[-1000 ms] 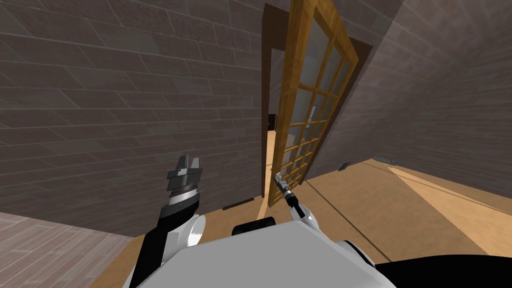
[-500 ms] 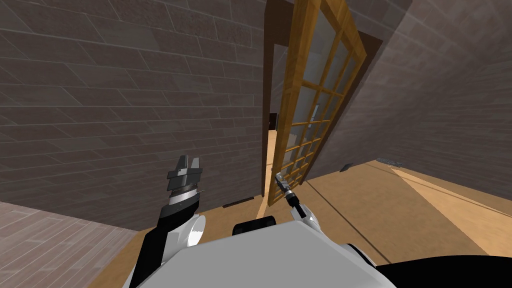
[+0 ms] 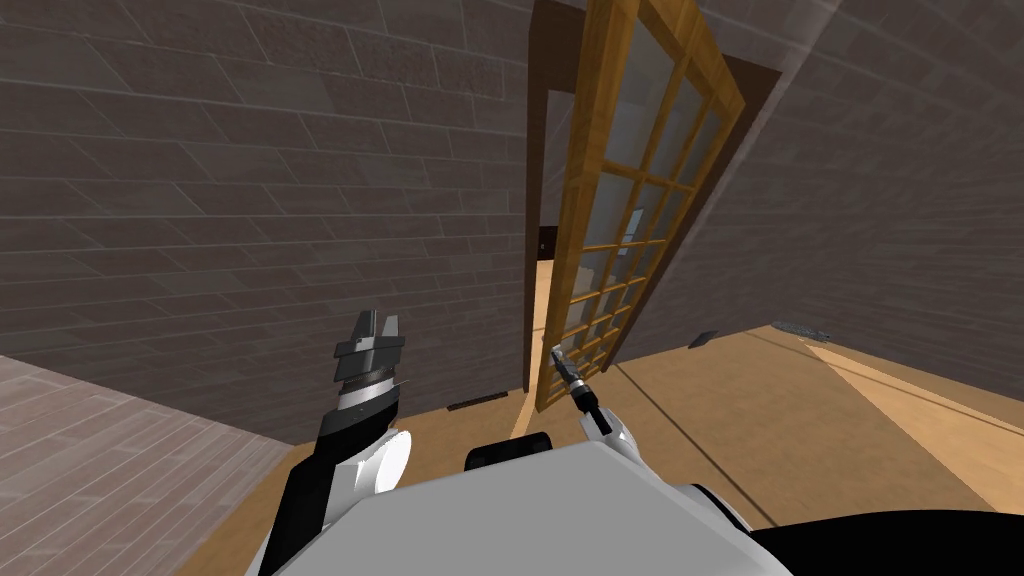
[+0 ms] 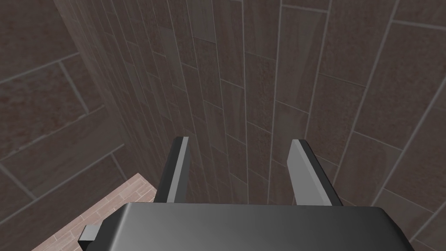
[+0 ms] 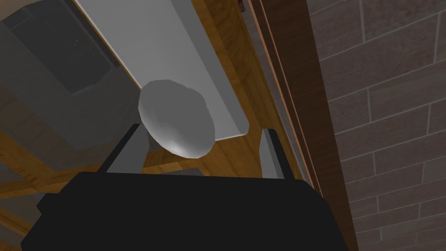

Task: Pull the door open

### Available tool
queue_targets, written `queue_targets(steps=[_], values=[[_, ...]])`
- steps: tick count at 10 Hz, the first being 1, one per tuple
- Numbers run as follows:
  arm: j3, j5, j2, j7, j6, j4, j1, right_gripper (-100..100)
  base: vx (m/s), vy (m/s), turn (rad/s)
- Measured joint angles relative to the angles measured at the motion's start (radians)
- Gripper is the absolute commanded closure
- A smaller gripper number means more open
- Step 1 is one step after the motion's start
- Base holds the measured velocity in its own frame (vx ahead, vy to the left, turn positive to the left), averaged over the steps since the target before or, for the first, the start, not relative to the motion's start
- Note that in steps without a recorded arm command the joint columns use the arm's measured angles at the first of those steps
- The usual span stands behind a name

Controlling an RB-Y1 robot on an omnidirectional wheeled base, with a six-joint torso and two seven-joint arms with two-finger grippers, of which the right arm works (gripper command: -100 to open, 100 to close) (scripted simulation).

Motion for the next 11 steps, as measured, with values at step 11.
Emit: queue_targets(steps=[11], values=[[0.026,-0.073,-0.009,-0.228,0.010,-0.017,0.010,100,-0.035,-0.035,0.063]])
